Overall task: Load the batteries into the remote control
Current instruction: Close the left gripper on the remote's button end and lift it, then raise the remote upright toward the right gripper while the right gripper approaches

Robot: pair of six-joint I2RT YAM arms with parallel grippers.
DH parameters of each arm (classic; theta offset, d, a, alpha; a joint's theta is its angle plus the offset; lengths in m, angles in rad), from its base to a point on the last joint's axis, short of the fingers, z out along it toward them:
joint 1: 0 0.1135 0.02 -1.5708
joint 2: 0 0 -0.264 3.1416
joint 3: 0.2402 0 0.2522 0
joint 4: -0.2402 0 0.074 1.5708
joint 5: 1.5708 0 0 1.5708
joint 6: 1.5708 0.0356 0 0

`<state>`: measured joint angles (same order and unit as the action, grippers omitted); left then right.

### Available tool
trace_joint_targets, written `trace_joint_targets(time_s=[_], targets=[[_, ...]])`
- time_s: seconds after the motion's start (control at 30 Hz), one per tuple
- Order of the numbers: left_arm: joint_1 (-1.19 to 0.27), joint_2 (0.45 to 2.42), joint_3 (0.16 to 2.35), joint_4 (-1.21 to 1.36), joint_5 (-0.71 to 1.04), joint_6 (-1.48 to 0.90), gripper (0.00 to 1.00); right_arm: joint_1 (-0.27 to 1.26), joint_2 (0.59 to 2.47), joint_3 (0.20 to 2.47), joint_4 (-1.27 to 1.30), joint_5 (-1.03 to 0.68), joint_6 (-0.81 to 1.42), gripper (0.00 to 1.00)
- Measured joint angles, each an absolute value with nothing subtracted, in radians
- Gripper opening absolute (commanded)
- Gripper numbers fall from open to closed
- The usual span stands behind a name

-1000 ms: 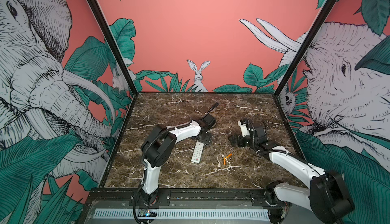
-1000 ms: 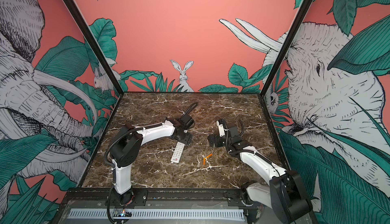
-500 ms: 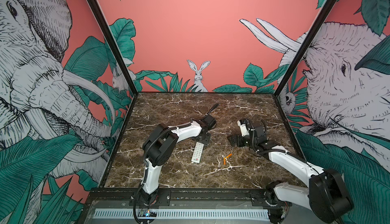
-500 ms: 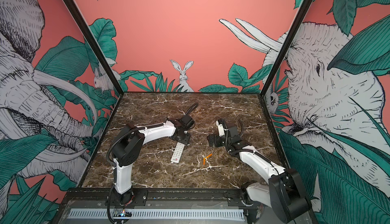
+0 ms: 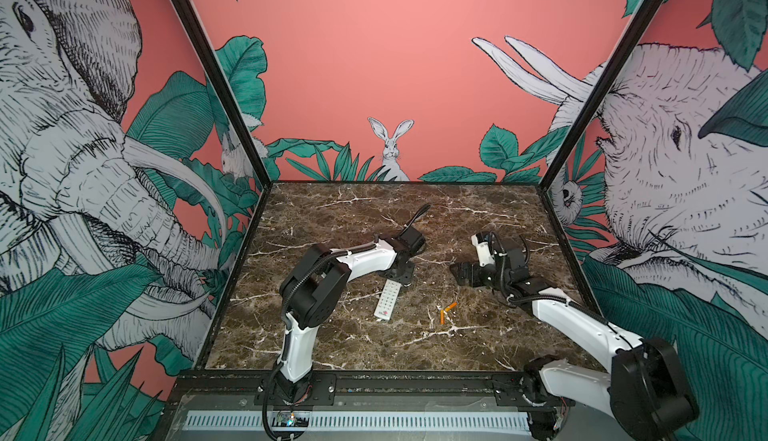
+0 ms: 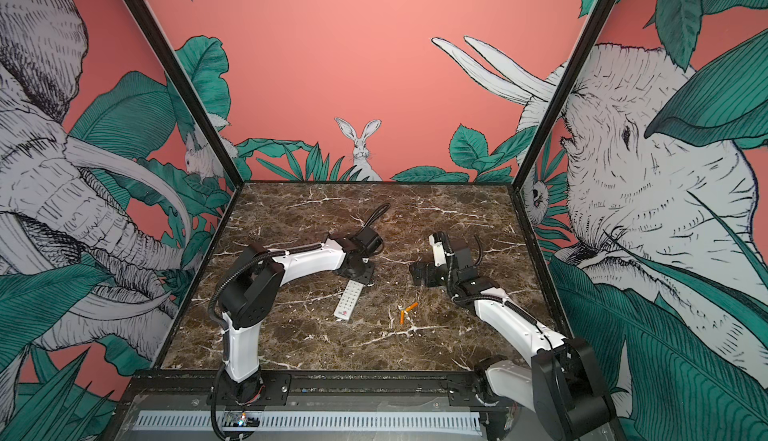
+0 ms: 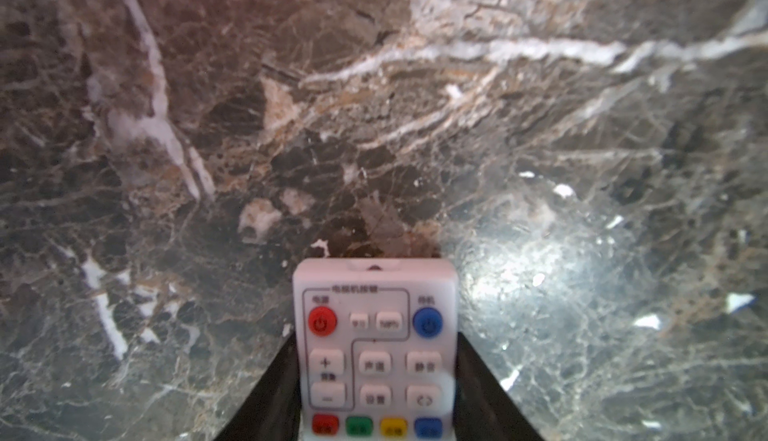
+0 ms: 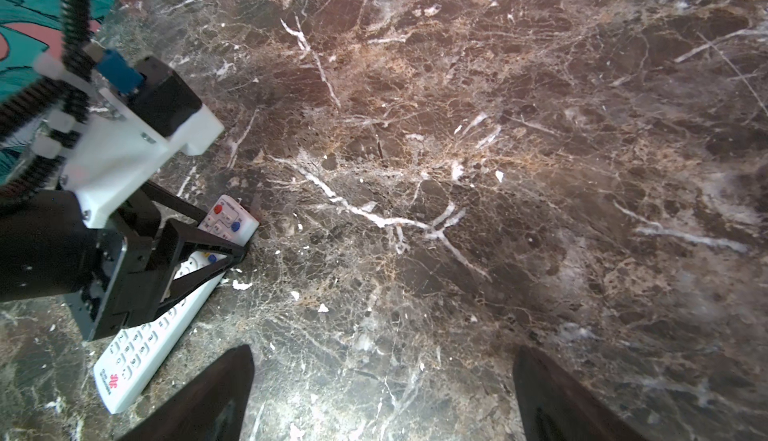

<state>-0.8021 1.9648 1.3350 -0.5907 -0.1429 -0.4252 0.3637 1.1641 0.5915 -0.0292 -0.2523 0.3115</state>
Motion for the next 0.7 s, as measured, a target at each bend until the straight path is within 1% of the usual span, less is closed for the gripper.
trace_joint_targets(time_s=[0.17, 0.27, 0.4, 0.57, 0.7], targets=[[-0.793, 1.855, 1.251, -0.523, -0.113, -0.421, 0.36, 0.359, 1.100, 0.548, 0.042, -0.337, 0.323, 0.99], [-0.777, 1.749, 1.186, -0.453, -0.067, -0.422, 0.36, 0.359, 1.051, 0.511, 0.113, -0.402, 0.340, 0.99], [-0.740, 1.613, 1.118, -0.361, 0.013, -0.423, 0.33, 0.359, 1.028, 0.486, 0.224, -0.496, 0.370, 0.99], [-0.661, 1.456, 1.043, -0.224, 0.164, -0.429, 0.33, 0.359, 1.030, 0.418, 0.479, -0.628, 0.458, 0.99], [-0.636, 1.378, 1.038, -0.158, 0.264, -0.424, 0.33, 0.360, 1.094, 0.410, 0.685, -0.735, 0.544, 0.99]])
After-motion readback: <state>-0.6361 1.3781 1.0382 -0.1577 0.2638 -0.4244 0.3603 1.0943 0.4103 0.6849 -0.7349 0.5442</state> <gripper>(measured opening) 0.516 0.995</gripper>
